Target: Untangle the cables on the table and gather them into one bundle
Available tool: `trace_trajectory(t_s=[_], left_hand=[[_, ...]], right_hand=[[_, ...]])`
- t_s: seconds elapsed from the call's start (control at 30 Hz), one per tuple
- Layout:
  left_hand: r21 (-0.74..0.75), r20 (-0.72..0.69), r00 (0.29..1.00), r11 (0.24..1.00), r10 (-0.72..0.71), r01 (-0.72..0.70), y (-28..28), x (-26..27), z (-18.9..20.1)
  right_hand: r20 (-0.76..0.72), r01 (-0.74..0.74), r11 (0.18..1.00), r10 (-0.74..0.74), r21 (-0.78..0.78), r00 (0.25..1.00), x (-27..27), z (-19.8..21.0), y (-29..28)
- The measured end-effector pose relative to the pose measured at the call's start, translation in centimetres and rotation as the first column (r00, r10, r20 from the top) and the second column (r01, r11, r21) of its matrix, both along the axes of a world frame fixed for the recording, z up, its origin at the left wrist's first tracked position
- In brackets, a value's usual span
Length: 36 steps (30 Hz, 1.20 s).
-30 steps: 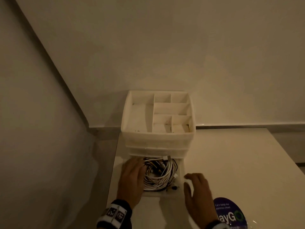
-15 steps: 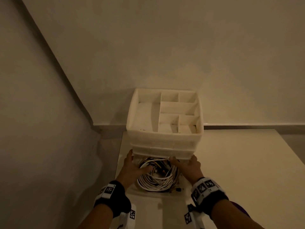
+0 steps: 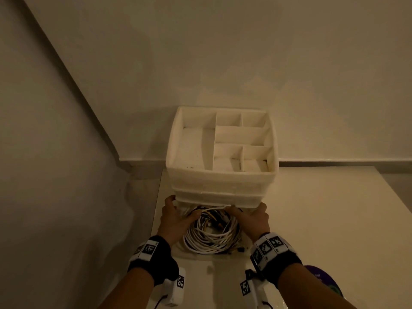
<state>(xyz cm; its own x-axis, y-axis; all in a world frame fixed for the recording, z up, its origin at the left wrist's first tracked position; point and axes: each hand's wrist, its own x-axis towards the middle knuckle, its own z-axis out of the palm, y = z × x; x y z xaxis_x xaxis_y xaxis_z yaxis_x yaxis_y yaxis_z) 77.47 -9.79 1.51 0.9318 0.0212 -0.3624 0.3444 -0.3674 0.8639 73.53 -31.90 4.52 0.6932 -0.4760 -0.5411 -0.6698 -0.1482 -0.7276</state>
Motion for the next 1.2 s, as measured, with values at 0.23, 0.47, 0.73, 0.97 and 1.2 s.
trace_trajectory(t_s=[0.23,0.47,0.73,0.97,1.2], left_hand=[[0.076,-0.009,1.000,0.997,-0.022,0.023,-0.8,0.5,1.3],[0.096,0.096,0.995,0.994,0.041,-0.050,-2.0,0.0,2.6],[0.045,0.164,0.984,0.996,0.072,-0.081,-1.9,-0.7,2.4],[-0.005,0.082,0.900,0.903,-0.427,0.429,4.0,-3.2,3.9],[-0.038,-0.064,0.804,0.807,-0.591,0.590,4.7,-3.0,4.3]], right_hand=[[0.045,0.012,0.996,-0.008,-0.086,0.999,-0.3,-0.4,0.2],[0.021,-0.005,0.992,0.008,-0.128,1.000,0.3,0.2,0.1],[0.124,-0.023,0.998,0.015,0.065,0.992,-0.1,0.2,-1.9],[0.112,-0.633,0.772,0.625,0.060,0.773,-3.0,2.4,-8.1],[-0.015,-0.814,0.581,0.814,0.014,0.581,-3.1,3.1,-8.4]])
